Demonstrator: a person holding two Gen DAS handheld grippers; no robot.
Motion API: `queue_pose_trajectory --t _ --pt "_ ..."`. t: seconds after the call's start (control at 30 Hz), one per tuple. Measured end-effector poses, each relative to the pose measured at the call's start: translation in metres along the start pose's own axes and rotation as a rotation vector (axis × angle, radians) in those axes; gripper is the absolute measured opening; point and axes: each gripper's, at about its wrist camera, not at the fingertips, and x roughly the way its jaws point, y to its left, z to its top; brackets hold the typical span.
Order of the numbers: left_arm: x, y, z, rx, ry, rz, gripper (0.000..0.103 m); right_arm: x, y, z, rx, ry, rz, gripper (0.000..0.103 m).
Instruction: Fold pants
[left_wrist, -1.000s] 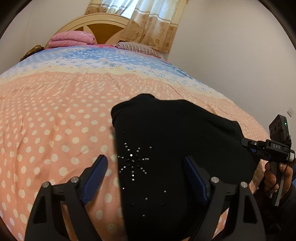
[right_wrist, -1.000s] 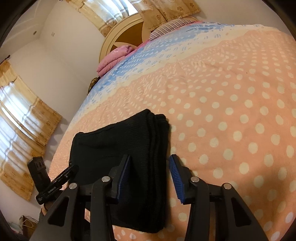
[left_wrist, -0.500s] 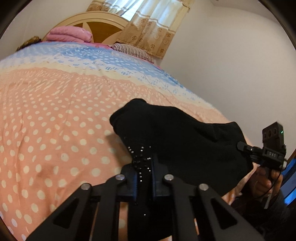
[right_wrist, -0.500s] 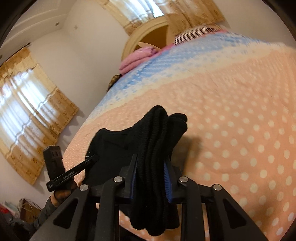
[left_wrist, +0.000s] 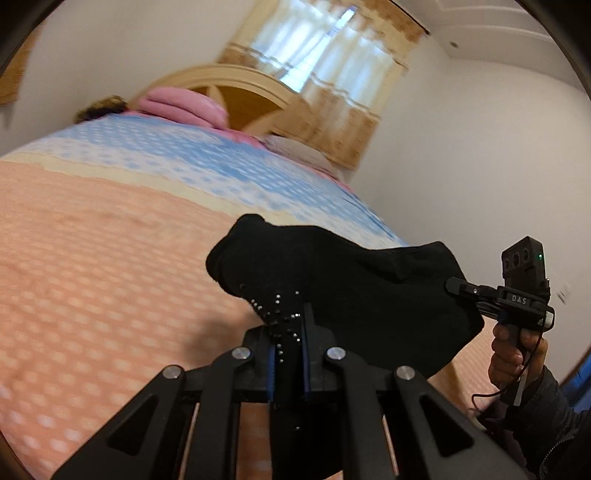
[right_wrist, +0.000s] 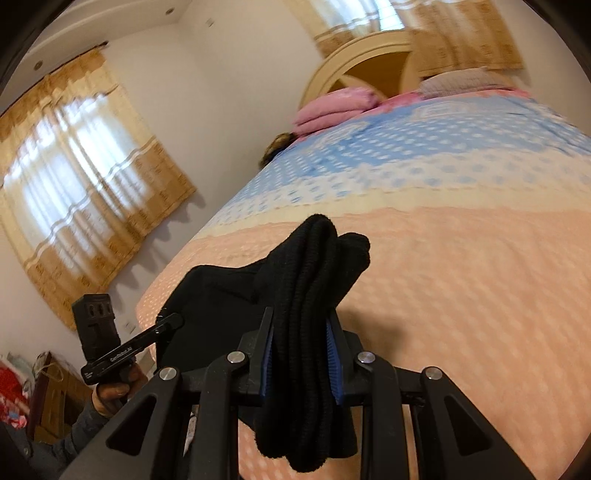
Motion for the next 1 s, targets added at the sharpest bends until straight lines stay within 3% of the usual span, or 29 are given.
queue_pose_trajectory --t 0.2,0.33,0.37,0.43,0.47,0.5,0.7,0.9,1.0 --pt "-0.021 0.049 -0.002 0.000 -0.056 0.179 0.011 0.089 0.022 0.015 -0.039 0.072 0.064 0.025" --pt "0.000 0.073 -0.020 0.025 0.018 0.296 0.013 0.138 0.024 0.003 -0.029 0.142 0.028 0.026" --pt "0.010 0.080 -0.028 0.030 0.057 0.330 0.020 0.144 0.019 -0.001 -0.012 0.153 0.010 0.026" --pt "0.018 0.086 -0.039 0.025 0.058 0.379 0.043 0.149 0.005 -0.007 0.030 0.158 -0.007 0.029" --pt "0.016 0.087 -0.042 0.021 0.026 0.412 0.059 0.148 -0.001 -0.008 0.046 0.159 -0.008 0.031" --pt "0.016 0.088 -0.044 0.017 0.011 0.424 0.067 0.145 -0.008 -0.010 0.059 0.161 -0.011 0.033" --pt "0.008 0.095 -0.051 -0.020 0.003 0.432 0.079 0.135 -0.026 -0.011 0.120 0.150 -0.029 0.044" --pt "-0.003 0.082 -0.049 0.043 0.017 0.500 0.080 0.120 -0.028 -0.017 0.106 0.121 -0.070 0.048" --pt "-0.016 0.068 -0.050 0.091 0.028 0.552 0.080 0.099 -0.030 -0.021 0.062 0.086 -0.174 0.049"
